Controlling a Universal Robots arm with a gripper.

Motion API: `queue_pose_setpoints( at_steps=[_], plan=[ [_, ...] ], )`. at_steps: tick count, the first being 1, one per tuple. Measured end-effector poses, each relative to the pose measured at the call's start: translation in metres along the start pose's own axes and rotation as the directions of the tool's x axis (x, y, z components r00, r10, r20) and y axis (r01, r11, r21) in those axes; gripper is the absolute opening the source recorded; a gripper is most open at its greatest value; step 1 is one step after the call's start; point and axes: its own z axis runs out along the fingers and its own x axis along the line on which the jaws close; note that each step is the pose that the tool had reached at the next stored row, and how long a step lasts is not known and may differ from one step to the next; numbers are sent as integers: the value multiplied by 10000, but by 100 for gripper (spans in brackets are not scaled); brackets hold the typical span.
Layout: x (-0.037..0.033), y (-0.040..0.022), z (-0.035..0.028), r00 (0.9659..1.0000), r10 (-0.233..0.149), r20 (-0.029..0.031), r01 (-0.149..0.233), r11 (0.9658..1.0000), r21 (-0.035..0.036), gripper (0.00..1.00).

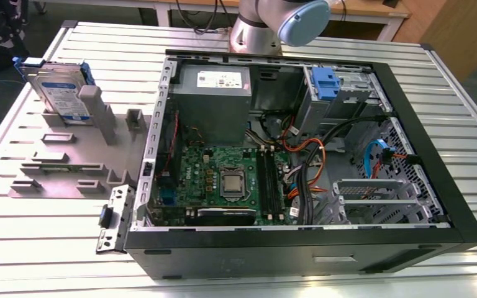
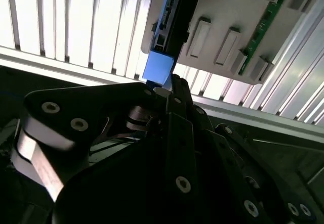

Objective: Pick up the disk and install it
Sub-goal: 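Pick up the disk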

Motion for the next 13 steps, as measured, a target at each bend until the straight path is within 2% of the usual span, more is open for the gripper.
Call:
queue_pose_setpoints(
  at_steps=[3, 6, 7, 8, 9, 10, 13],
  plan=[
    [0, 0, 2, 9990, -452, -21, 452, 9990, -6, 11],
    [0, 0, 4, 9972, -745, -35, 745, 9972, -11, 11],
    [0, -1, 7, 9965, -838, -39, 838, 9965, -13, 17],
    [0, -1, 11, 9955, -947, -45, 947, 9955, -15, 17],
    [0, -1, 16, 9940, -1093, -50, 1093, 9940, -18, 29],
    [0, -1, 23, 9924, -1233, -53, 1232, 9924, -20, 35],
    [-1, -1, 43, 9879, -1548, -63, 1548, 9879, -29, 41]
  ],
)
